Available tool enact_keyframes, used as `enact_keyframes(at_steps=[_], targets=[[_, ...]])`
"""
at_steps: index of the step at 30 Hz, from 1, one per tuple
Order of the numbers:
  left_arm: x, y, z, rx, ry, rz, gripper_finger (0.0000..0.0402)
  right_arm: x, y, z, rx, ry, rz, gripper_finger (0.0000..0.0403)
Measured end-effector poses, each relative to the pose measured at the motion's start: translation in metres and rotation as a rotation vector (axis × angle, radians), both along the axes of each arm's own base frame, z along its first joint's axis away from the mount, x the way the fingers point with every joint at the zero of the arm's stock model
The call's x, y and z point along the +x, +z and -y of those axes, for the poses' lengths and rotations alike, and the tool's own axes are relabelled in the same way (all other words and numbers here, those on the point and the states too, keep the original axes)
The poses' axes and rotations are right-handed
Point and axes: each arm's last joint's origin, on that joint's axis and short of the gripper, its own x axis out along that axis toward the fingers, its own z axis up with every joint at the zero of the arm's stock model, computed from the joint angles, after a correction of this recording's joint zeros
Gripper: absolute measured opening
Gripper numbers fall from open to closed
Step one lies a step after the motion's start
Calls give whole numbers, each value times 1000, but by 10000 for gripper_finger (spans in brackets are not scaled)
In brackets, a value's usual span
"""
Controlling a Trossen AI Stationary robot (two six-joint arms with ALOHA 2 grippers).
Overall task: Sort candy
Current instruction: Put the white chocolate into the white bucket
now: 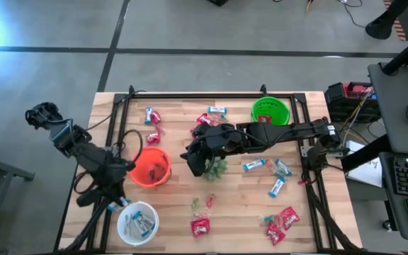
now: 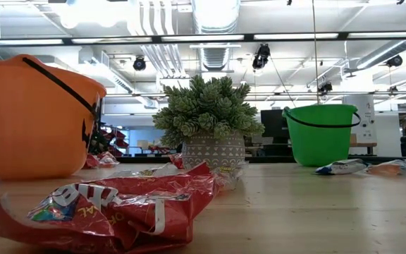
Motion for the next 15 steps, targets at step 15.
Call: enact_keyframes(at_steps=[15], targets=[[4, -59, 14, 102, -82, -54, 2, 1, -1, 2, 68, -80, 5, 175]])
